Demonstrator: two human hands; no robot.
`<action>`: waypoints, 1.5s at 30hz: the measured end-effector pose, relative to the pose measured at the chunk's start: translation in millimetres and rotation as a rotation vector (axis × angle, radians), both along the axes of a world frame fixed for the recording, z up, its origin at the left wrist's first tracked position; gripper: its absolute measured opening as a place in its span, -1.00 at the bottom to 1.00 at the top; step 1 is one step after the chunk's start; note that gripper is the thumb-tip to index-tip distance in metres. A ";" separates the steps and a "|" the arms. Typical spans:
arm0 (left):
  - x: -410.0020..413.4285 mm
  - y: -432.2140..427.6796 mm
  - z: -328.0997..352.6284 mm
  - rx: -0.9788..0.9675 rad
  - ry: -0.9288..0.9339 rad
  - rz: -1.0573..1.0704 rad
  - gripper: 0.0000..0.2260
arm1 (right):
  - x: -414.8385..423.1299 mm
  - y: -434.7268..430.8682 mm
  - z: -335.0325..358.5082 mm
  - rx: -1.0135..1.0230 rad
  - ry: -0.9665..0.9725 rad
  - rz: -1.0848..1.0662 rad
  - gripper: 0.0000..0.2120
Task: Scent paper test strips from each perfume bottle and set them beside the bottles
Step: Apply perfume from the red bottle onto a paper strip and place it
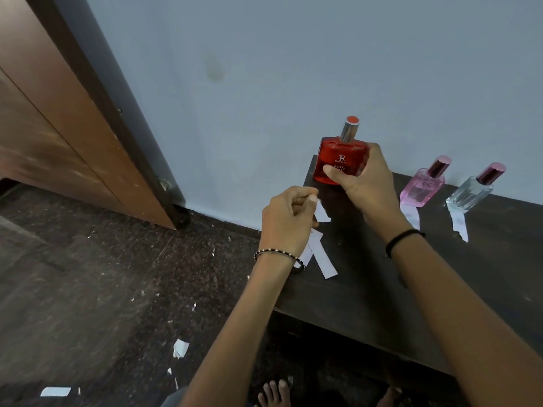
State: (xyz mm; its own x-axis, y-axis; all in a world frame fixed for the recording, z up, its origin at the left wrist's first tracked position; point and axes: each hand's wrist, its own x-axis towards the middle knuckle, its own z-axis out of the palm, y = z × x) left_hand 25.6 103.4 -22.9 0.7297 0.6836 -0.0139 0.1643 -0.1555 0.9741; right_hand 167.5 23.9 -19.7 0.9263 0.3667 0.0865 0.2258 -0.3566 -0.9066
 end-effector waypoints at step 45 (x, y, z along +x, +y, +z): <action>62.3 -106.1 22.0 -0.243 -0.141 -0.123 -0.71 | -86.2 -171.1 1.1 0.076 0.067 0.036 -0.58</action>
